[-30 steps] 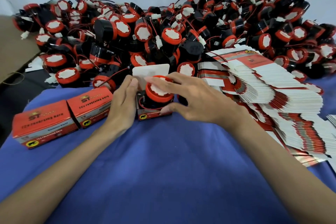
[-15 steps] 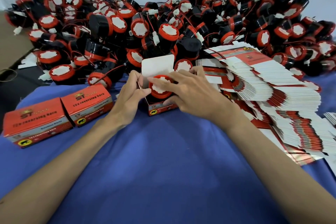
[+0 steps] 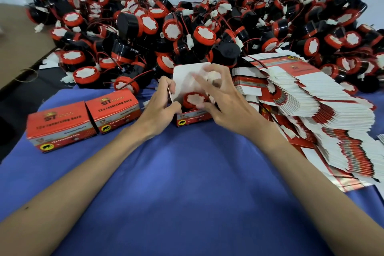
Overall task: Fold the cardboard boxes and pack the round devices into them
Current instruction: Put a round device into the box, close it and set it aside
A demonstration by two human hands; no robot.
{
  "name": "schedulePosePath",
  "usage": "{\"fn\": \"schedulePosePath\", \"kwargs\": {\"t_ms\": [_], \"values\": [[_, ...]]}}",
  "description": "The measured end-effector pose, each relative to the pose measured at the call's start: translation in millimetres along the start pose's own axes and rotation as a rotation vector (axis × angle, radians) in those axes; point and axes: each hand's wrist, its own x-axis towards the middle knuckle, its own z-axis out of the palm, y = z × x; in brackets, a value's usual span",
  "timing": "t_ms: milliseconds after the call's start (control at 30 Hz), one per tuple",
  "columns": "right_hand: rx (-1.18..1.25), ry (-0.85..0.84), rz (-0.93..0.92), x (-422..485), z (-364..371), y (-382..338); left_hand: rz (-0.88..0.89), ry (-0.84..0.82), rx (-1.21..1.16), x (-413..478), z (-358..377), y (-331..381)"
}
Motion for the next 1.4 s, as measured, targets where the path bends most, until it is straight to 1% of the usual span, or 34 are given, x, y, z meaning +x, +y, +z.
{"fn": "schedulePosePath", "kwargs": {"t_ms": [200, 300, 400, 467, 567, 633, 767, 1000, 1100, 1200, 1300, 1400], "values": [[0.052, 0.118, 0.133, -0.9, 2.8, -5.7, -0.013, -0.002, -0.049, -1.2, -1.7, -1.3], [0.029, 0.156, 0.108, -5.5, 1.2, -8.5, -0.022, 0.009, -0.051, -3.6, -2.5, -0.4], [0.01, 0.198, 0.032, -14.1, -2.1, -12.4, -0.029, 0.001, -0.083, -6.3, 0.4, 4.9], [-0.015, 0.242, 0.004, -20.4, 0.9, -17.0, -0.04, 0.056, -0.12, -6.1, 6.2, 7.0], [-0.024, 0.291, 0.007, -28.5, 11.4, -24.5, -0.034, 0.15, -0.086, -5.6, 15.8, 6.3], [-0.057, 0.278, 0.008, -31.0, 14.4, -24.5, -0.039, 0.151, -0.073, -5.3, 18.3, 6.6], [-0.233, 0.263, 0.008, -34.9, 12.0, -16.3, -0.001, 0.137, -0.052, -6.4, 18.7, 8.8], [-0.354, 0.23, 0.041, -36.0, 19.3, -19.6, 0.043, 0.284, 0.102, -11.1, 22.5, 11.4], [-0.367, 0.236, 0.04, -34.6, 18.1, -20.7, 0.075, 0.325, 0.155, -11.8, 24.0, 11.4], [-0.36, 0.227, 0.014, -34.2, 15.3, -20.5, 0.083, 0.327, 0.183, -12.0, 23.8, 11.0], [-0.376, 0.195, 0.012, -32.2, 11.6, -22.5, 0.074, 0.287, 0.193, -11.7, 22.1, 11.6], [-0.368, 0.124, 0.021, -31.7, 10.7, -25.8, 0.066, 0.26, 0.207, -11.7, 21.5, 11.4]]}}
